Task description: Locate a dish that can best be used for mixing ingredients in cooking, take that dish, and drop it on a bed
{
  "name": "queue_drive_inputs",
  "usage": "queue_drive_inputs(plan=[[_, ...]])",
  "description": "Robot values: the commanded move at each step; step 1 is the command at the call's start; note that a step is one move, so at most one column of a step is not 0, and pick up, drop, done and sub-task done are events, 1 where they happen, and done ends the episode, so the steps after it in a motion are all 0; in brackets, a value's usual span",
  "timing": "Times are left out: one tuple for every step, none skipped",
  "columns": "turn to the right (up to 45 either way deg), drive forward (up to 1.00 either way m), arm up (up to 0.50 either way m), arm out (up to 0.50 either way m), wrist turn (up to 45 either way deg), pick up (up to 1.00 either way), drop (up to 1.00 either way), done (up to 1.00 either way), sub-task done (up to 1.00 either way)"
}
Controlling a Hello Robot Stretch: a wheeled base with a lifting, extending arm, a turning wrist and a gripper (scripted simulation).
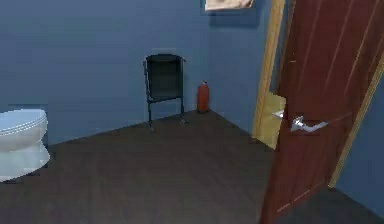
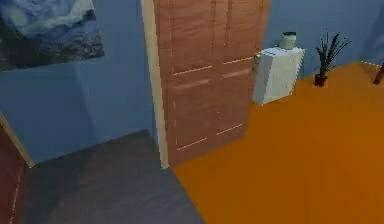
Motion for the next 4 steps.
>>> queue_drive_inputs(plan=[[45.0, 0.0, 0.0, 0.0, 0.0, 0.0, 0.0, 0.0, 0.0], [45.0, 0.0, 0.0, 0.0, 0.0, 0.0, 0.0, 0.0, 0.0], [45.0, 0.0, 0.0, 0.0, 0.0, 0.0, 0.0, 0.0, 0.0], [15.0, 0.0, 0.0, 0.0, 0.0, 0.0, 0.0, 0.0, 0.0]])
